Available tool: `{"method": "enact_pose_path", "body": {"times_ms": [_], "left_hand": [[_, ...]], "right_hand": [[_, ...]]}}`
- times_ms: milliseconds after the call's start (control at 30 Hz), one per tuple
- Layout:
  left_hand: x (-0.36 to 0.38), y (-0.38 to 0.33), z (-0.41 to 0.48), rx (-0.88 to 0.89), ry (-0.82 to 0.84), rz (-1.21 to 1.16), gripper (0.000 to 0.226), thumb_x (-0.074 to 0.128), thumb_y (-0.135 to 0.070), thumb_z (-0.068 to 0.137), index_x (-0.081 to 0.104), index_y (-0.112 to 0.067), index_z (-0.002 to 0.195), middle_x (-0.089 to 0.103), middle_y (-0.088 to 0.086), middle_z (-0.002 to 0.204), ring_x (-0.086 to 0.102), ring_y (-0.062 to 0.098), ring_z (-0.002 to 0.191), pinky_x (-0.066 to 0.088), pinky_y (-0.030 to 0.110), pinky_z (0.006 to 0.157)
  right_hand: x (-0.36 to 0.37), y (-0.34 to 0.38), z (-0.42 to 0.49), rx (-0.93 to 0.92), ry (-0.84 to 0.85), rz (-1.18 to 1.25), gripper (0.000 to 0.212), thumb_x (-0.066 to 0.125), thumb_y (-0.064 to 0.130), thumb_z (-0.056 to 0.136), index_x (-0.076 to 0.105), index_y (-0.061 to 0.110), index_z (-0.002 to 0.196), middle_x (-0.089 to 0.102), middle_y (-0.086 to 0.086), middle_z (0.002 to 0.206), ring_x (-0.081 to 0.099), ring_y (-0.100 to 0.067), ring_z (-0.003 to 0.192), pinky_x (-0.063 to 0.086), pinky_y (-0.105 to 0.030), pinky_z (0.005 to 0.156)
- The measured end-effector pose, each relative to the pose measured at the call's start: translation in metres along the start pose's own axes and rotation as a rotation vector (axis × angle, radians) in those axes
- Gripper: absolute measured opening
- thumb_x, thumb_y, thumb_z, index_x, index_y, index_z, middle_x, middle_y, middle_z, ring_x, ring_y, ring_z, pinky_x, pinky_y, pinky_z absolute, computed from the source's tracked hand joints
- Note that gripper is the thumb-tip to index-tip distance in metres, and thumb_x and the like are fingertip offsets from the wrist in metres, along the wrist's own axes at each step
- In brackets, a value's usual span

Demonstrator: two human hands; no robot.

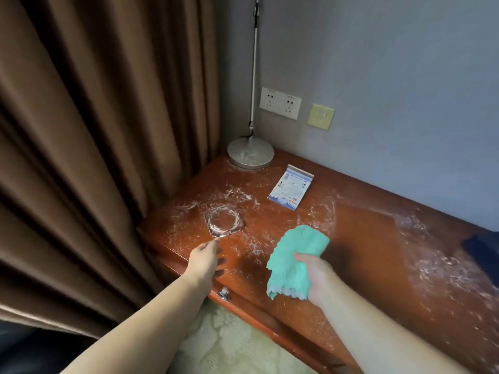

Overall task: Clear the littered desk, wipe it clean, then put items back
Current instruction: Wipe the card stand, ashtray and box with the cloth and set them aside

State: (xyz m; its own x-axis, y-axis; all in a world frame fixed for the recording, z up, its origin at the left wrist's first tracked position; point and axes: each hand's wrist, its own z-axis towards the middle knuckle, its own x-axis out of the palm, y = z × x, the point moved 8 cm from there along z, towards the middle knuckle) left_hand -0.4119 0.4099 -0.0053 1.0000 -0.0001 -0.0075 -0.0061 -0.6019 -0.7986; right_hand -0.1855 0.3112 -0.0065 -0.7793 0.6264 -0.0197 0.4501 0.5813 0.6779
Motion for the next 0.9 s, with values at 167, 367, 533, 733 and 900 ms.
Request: {"method": "enact_pose_path", "body": {"times_ms": [167,367,533,733,900], "left_hand": [[-0.003,-0.013,0.021,-0.037,0.005,-0.033,0.046,0.041,-0.037,0.099,0.045,-0.007,0.135,0.049,0.01,0.135,0.048,0.029,0.122,0.041,0.043,0.099],[-0.007,-0.036,0.066,-0.08,-0.026,-0.085,0.06,0.037,-0.045,0.099,0.025,-0.011,0.147,0.026,0.008,0.154,0.028,0.029,0.14,0.023,0.044,0.115],[0.007,-0.042,0.107,-0.173,0.0,-0.03,0.064,0.039,-0.05,0.096,0.029,-0.012,0.146,0.026,0.007,0.154,0.025,0.027,0.141,0.021,0.046,0.116],[-0.001,-0.033,0.143,-0.328,-0.067,0.055,0.059,0.043,-0.049,0.093,0.042,-0.011,0.138,0.049,0.012,0.138,0.048,0.034,0.123,0.036,0.045,0.107],[0.014,-0.037,0.156,-0.476,-0.006,-0.061,0.033,0.04,-0.034,0.099,0.058,-0.014,0.081,0.059,0.004,0.079,0.059,0.021,0.077,0.049,0.028,0.061]], "right_hand": [[0.027,0.022,0.022,-0.05,0.031,-0.168,0.038,0.067,0.017,0.084,0.051,0.007,0.117,0.062,-0.014,0.108,0.061,-0.034,0.089,0.054,-0.042,0.073],[0.08,0.04,0.05,-0.039,0.043,-0.329,0.045,0.066,0.023,0.086,0.044,0.017,0.125,0.056,-0.008,0.119,0.057,-0.03,0.105,0.053,-0.041,0.081],[0.136,0.061,0.077,-0.056,0.08,-0.413,0.037,0.069,0.021,0.084,0.049,0.02,0.115,0.06,-0.004,0.11,0.06,-0.026,0.098,0.053,-0.042,0.085],[0.171,0.056,0.103,-0.015,0.05,-0.448,0.027,0.068,0.016,0.084,0.054,0.014,0.108,0.063,-0.004,0.102,0.061,-0.026,0.094,0.052,-0.038,0.087],[0.171,0.053,0.117,0.031,-0.022,-0.377,0.037,0.072,0.016,0.08,0.056,0.015,0.114,0.065,-0.005,0.109,0.062,-0.03,0.1,0.05,-0.045,0.093]]}}
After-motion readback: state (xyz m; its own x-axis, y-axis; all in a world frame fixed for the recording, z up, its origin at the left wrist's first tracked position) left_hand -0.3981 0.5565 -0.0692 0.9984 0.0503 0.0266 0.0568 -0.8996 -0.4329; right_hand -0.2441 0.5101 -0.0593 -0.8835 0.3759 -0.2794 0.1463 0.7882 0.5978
